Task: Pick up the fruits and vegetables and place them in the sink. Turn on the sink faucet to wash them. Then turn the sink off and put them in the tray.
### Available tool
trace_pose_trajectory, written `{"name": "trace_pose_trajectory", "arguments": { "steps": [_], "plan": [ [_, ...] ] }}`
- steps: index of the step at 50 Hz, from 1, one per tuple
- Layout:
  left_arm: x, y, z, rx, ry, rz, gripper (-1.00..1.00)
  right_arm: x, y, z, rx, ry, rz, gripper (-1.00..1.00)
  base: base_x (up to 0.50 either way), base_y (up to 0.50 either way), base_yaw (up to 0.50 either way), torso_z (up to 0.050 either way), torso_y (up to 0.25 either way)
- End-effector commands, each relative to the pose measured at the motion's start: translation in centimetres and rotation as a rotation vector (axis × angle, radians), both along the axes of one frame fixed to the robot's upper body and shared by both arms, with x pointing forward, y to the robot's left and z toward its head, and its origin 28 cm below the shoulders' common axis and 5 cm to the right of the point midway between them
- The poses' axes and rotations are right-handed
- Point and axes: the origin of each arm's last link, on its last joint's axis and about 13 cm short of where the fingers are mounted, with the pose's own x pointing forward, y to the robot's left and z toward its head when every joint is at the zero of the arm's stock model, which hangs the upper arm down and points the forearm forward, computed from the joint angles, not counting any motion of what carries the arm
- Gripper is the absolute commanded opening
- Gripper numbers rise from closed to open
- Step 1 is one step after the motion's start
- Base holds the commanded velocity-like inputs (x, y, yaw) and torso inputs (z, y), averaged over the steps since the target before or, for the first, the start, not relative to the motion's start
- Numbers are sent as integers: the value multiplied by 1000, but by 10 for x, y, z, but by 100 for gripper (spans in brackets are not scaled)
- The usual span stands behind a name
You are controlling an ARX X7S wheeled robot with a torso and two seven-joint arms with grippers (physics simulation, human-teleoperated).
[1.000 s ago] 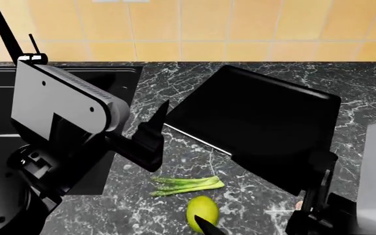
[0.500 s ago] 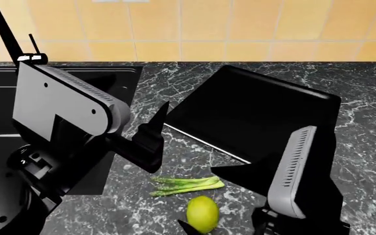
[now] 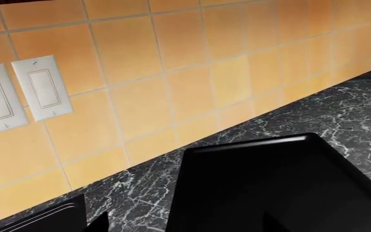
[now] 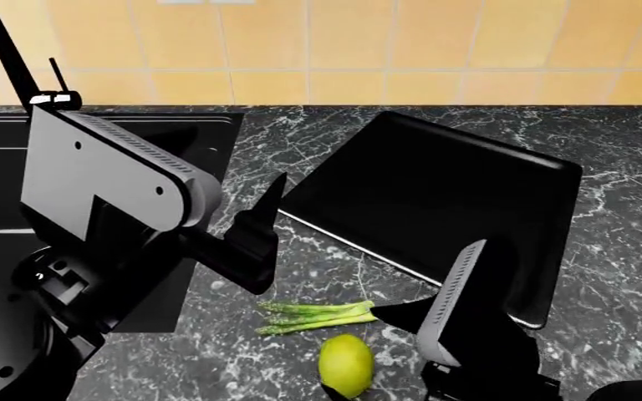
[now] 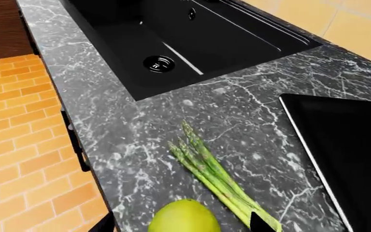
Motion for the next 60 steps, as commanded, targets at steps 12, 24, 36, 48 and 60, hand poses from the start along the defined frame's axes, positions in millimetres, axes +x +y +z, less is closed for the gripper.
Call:
{"name": "trace_pose_trajectory", "arguments": {
  "steps": [12, 24, 36, 48, 60],
  "plan": [
    [0, 0, -1, 3, -1, 0, 100, 8, 3, -30, -67, 83, -16, 100, 0, 0, 0, 0, 0],
    [1, 0, -2, 8, -1, 1, 100, 17, 8, -46, -68, 120, -18, 100, 0, 0, 0, 0, 0],
    [2, 0, -5, 14, 2, 5, 100, 22, 9, -44, -34, 117, -40, -100, 0, 0, 0, 0, 0],
    [1, -2, -16, 59, 45, -49, 100, 2, -18, 3, 57, -29, -130, -100, 0, 0, 0, 0, 0],
    [4, -2, -1, 223, -8, -190, 100, -13, -49, 36, 160, -161, -300, -100, 0, 0, 0, 0, 0]
  ]
}}
